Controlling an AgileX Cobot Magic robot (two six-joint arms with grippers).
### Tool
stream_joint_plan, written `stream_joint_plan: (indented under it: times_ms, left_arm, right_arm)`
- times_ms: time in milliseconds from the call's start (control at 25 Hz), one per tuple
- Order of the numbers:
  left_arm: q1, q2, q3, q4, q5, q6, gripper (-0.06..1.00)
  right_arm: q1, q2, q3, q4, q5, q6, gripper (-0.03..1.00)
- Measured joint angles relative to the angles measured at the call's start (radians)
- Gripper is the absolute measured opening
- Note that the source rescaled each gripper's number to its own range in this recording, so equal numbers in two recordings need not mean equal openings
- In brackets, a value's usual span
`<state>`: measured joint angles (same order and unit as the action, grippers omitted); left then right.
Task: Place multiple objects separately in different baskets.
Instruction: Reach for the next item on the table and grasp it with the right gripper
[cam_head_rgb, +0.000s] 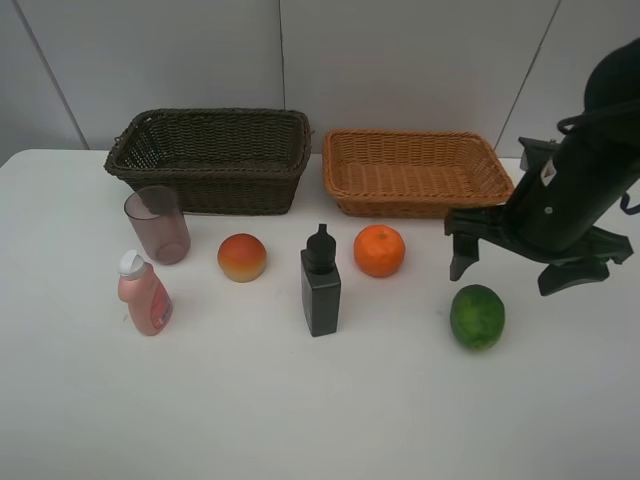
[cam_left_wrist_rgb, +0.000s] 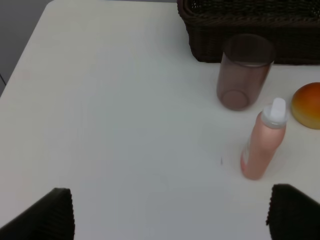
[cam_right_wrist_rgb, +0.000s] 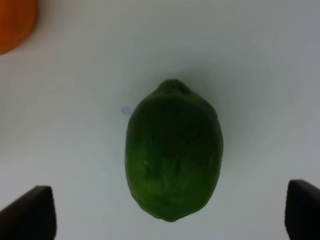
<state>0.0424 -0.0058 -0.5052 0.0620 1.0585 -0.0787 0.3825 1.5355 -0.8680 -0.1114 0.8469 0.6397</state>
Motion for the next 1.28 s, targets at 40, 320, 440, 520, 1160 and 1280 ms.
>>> stream_joint_plan:
  times_ms: [40,320,440,520,1160,1280]
  left_arm:
    - [0.000,0.000,0.000,0.000,0.000,0.000,1.00]
    - [0.000,0.000,0.000,0.000,0.000,0.000,1.00]
    - [0.000,0.000,0.000,0.001,0.000,0.000,1.00]
    - [0.000,0.000,0.000,0.002,0.000,0.000,1.00]
    - [0.000,0.000,0.000,0.003,0.000,0.000,1.00]
    - [0.000,0.000,0.000,0.003,0.000,0.000,1.00]
  right_arm:
    - [0.000,0.015,0.000,-0.001,-0.006,0.000,1.00]
    - [0.000,0.104,-0.001,-0.035,-0.042,0.023,1.00]
    - [0.000,0.133,-0.001,-0.061,-0.052,0.042,1.00]
    - [0.000,0.146,-0.001,-0.071,-0.068,0.044,1.00]
    - [0.000,0.289,-0.002,-0.085,-0.132,0.048,1.00]
    - [0.000,0.297,-0.002,-0.083,-0.145,0.048,1.00]
